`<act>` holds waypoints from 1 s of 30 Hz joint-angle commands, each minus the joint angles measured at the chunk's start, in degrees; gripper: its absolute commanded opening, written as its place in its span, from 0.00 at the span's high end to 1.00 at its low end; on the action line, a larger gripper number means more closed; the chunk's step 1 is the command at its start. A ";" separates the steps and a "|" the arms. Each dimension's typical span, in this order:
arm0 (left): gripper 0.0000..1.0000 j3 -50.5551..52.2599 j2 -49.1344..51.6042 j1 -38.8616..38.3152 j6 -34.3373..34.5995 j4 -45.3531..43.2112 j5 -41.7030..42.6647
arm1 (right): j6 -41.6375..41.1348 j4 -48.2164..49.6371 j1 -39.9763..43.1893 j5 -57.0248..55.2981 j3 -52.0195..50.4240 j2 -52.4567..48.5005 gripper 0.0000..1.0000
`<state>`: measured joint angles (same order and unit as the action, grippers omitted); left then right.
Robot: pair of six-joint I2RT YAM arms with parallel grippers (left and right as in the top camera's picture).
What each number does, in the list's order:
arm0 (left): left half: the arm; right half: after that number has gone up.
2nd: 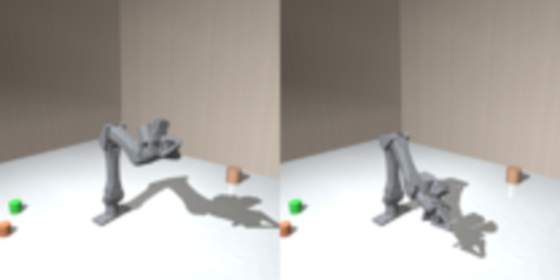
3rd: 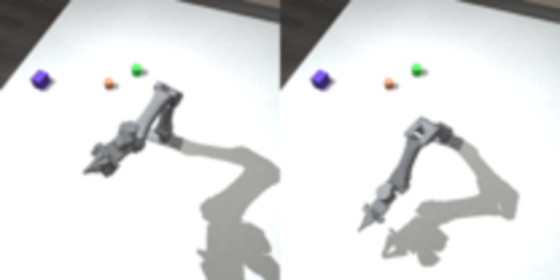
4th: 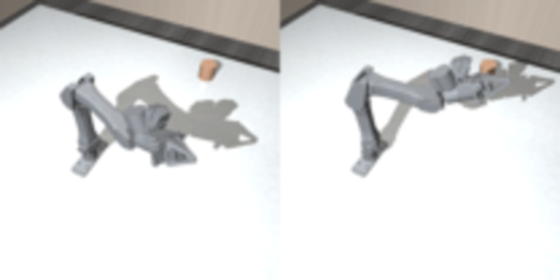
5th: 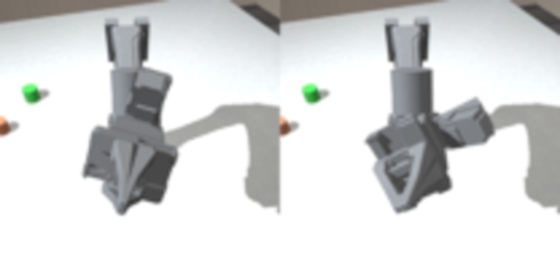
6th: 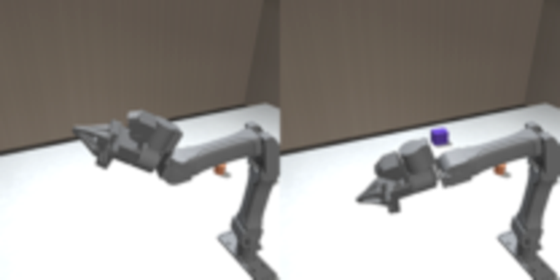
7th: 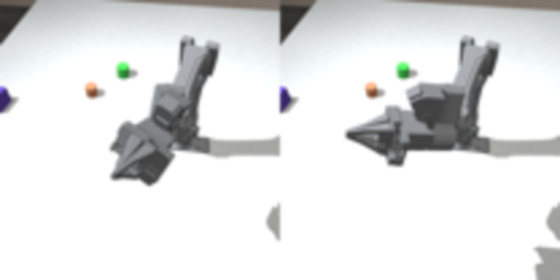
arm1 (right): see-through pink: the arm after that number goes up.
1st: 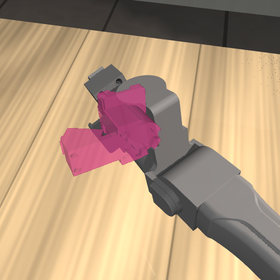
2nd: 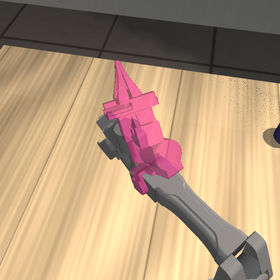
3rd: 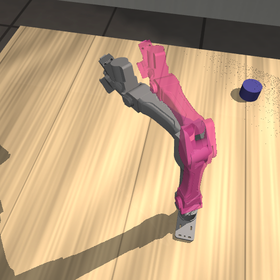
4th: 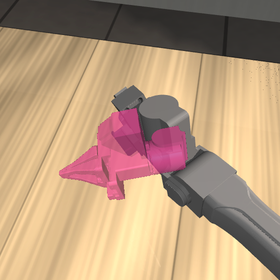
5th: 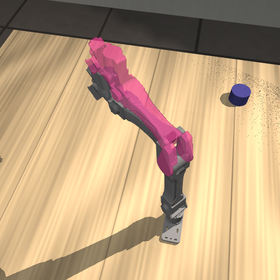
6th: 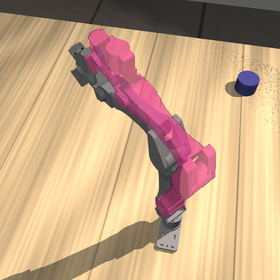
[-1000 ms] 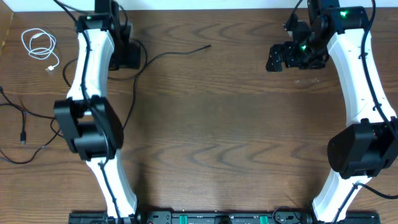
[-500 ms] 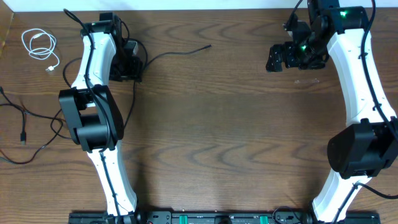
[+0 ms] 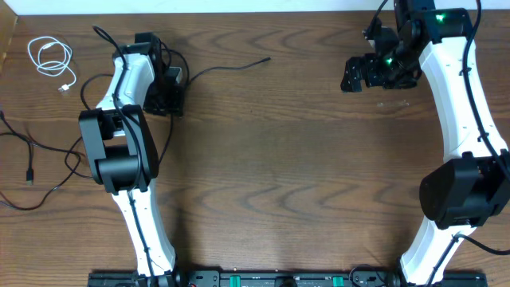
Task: Untangle cables
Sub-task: 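Drag the black cable toward the back left with the left gripper, then lay the black cable at the back left and release it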
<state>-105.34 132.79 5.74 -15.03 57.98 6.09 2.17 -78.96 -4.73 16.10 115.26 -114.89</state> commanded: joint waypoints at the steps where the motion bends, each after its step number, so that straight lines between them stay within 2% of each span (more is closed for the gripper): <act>1: 0.65 0.02 0.83 0.13 0.35 -0.50 0.81 | 0.70 -0.11 -0.31 0.57 -0.44 0.39 0.01; 4: 0.92 -0.31 0.74 0.13 3.04 -1.55 0.98 | 0.70 -0.09 -0.31 0.57 -0.44 0.39 0.01; 8: 0.92 -4.42 -1.33 0.02 6.40 -0.02 4.11 | 0.70 0.96 -0.31 0.57 -0.44 0.39 0.01; 13: 0.92 -10.23 -9.01 -0.35 10.01 -0.55 5.51 | 0.70 1.62 -0.31 0.57 -0.44 0.39 0.01; 17: 0.92 -11.28 -17.55 -0.26 15.19 -7.63 5.42 | 0.68 1.60 -0.33 0.59 -0.44 0.39 0.01; 21: 0.92 -11.26 -23.78 -0.24 16.70 -16.11 4.68 | 0.68 1.60 -0.72 0.61 -0.44 0.39 0.01; 25: 0.92 -11.28 -25.88 -0.24 19.56 -22.05 -2.38 | 0.68 1.55 -1.31 0.59 -0.44 0.39 0.01; 30: 0.92 -9.92 -25.29 -0.24 21.14 -21.66 -14.05 | 0.70 1.38 -2.03 0.57 -0.44 0.39 0.01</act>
<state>-117.25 104.84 5.48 3.38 35.64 2.02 2.17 -77.43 -6.09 16.12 115.26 -114.89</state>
